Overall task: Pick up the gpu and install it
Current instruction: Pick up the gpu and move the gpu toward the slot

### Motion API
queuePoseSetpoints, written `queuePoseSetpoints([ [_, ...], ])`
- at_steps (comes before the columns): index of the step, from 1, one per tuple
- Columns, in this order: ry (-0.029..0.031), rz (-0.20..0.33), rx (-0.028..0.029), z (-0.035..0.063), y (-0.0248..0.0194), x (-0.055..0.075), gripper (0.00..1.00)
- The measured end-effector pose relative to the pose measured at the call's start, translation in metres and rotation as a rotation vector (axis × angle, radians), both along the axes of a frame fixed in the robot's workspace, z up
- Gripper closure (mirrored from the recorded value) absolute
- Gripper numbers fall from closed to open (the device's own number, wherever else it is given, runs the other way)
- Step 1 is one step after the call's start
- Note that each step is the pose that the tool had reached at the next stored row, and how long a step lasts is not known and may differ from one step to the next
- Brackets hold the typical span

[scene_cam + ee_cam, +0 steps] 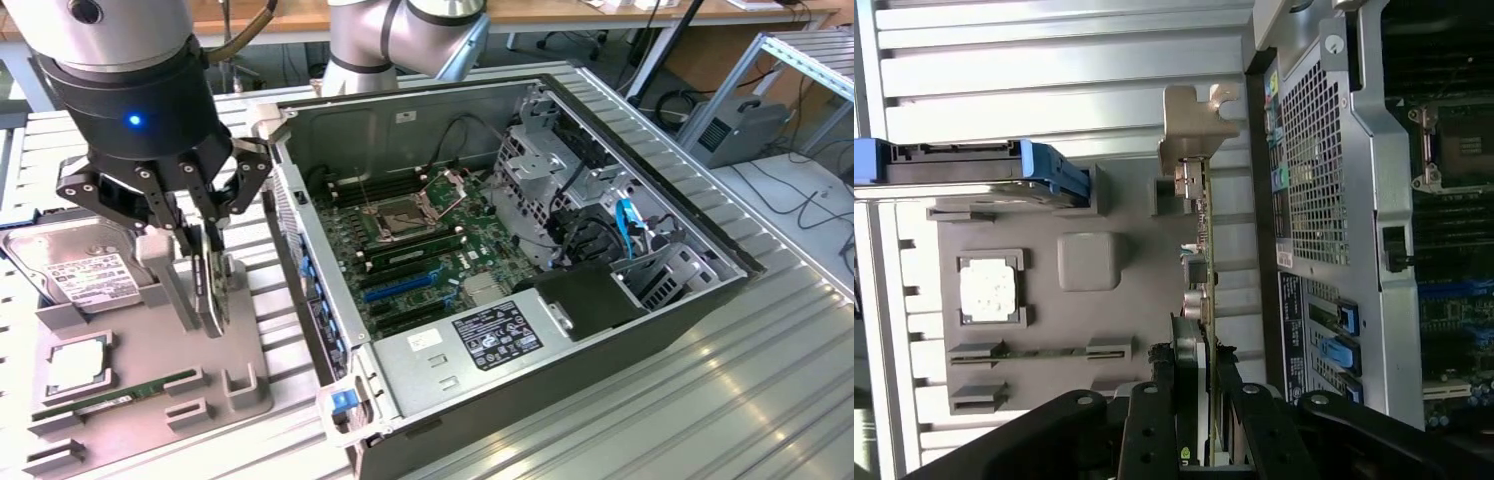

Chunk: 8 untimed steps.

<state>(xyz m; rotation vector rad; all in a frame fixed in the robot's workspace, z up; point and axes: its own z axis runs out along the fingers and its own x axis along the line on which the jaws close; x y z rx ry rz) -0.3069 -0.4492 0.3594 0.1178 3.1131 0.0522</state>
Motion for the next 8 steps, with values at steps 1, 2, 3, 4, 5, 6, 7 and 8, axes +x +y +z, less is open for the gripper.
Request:
queuePoseSetpoints([
  [1, 0.0, 0.0, 0.0, 0.0023, 0.0, 0.0, 0.73],
  [2, -0.0001, 0.0, 0.0, 0.0042, 0.0, 0.0, 0.73],
  [3, 0.0, 0.0, 0.0, 0.0045, 0.0, 0.0, 0.73],
  [4, 0.0, 0.0, 0.0, 0.0048, 0.0, 0.0, 0.73],
  [5, 0.0, 0.0, 0.0, 0.0051, 0.0, 0.0, 0.73],
  [6, 0.0, 0.0, 0.0001, 0.0054, 0.0, 0.0, 0.73],
  [7, 0.0, 0.0, 0.0, 0.0058, 0.0, 0.0, 0.73],
  [8, 0.0, 0.0, 0.0, 0.0063, 0.0, 0.0, 0.73],
])
